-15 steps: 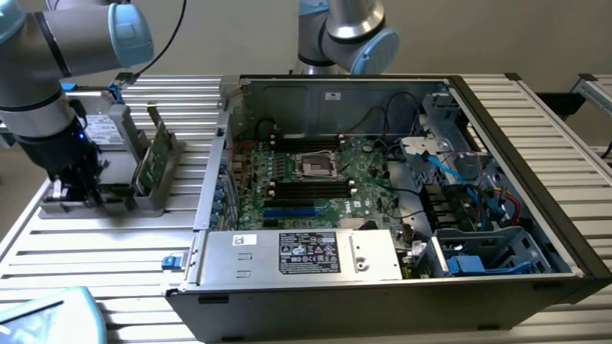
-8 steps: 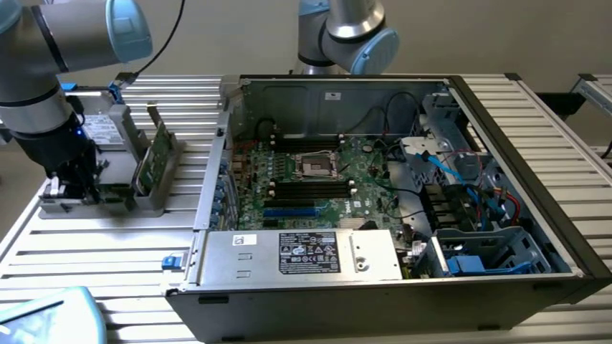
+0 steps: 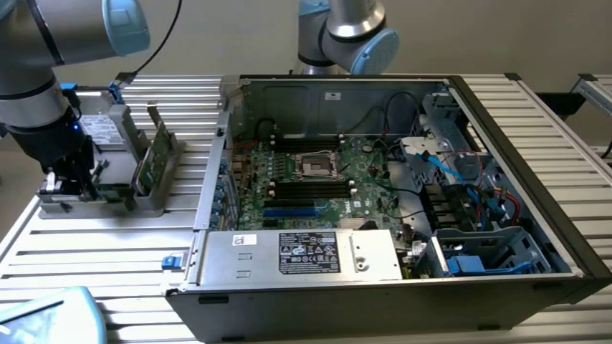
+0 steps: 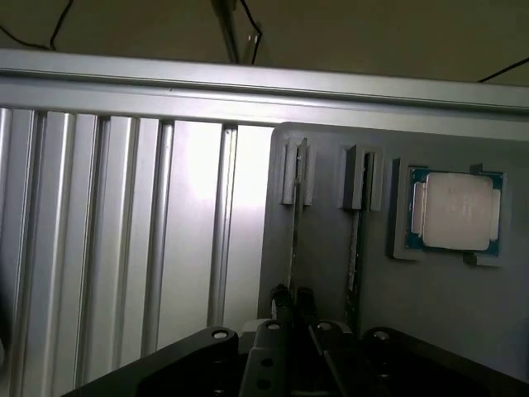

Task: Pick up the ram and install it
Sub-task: 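Pick up the ram and move it above insertion slot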

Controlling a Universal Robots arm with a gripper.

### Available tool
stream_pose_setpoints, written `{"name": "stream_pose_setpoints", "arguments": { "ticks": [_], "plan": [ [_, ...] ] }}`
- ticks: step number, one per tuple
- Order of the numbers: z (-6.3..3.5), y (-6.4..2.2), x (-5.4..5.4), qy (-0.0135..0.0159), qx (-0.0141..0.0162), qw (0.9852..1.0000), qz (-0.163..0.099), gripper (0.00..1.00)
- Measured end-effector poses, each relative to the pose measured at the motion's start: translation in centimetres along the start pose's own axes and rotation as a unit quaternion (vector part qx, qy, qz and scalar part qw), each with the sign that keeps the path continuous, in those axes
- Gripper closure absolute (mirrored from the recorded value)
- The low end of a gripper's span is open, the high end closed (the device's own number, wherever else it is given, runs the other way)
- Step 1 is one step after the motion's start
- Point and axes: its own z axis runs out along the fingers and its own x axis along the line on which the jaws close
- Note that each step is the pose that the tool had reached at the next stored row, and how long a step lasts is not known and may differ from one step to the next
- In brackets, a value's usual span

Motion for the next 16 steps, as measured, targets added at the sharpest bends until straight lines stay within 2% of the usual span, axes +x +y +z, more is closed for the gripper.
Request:
{"name": "stream_pose_setpoints", "arguments": {
  "ticks": [6, 16],
  "plan": [
    [-1.16, 0.10, 0.0, 0.0000, 0.0000, 1.0000, 0.000, 0.87],
    [-4.38, 0.39, 0.0, 0.0000, -0.0001, 1.0000, 0.000, 0.87]
  ]
}}
